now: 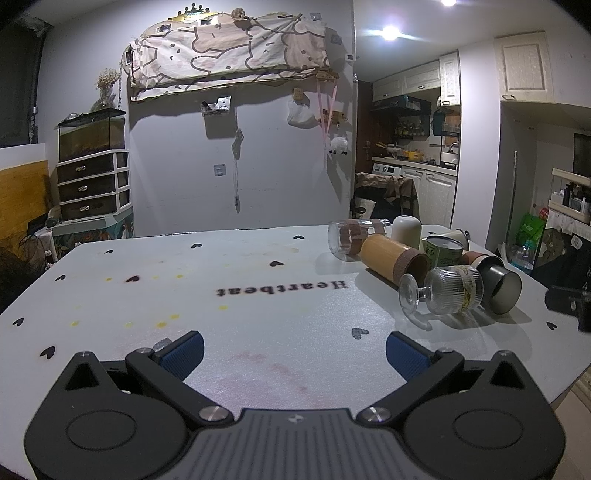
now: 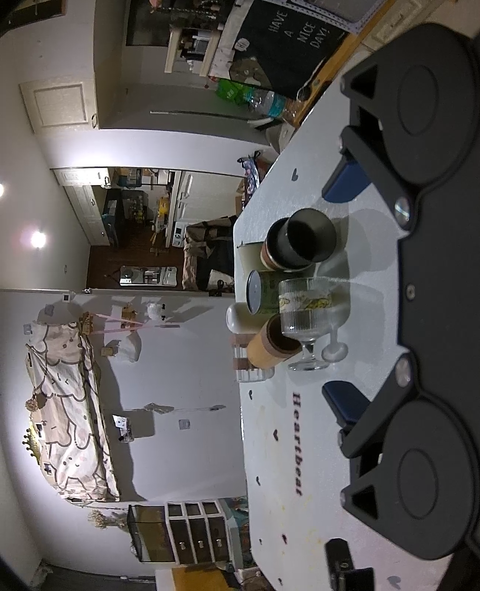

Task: Flip cup upright

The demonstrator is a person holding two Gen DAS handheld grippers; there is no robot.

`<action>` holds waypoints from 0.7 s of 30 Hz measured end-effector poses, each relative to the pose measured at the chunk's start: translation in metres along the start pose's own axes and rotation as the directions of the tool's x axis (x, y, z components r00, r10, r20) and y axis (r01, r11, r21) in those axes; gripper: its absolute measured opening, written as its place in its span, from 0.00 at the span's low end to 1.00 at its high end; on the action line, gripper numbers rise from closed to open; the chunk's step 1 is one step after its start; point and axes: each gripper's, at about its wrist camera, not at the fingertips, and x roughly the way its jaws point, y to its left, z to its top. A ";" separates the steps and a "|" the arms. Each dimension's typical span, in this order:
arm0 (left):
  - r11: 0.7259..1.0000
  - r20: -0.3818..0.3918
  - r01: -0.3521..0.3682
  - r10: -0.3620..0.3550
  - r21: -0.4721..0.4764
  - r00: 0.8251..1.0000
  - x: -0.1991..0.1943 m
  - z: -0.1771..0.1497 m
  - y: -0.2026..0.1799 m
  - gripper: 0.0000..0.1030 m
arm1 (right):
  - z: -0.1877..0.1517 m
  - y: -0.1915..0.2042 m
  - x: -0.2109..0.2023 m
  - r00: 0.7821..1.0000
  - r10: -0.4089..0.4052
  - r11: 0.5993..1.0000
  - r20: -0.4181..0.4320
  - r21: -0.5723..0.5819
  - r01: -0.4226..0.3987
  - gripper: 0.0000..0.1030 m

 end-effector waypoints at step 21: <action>1.000 -0.019 -0.013 0.013 -0.029 1.000 -0.002 -0.003 0.020 1.00 | 0.002 -0.014 0.161 0.948 0.291 0.758 -0.130 0.636 -0.146 0.79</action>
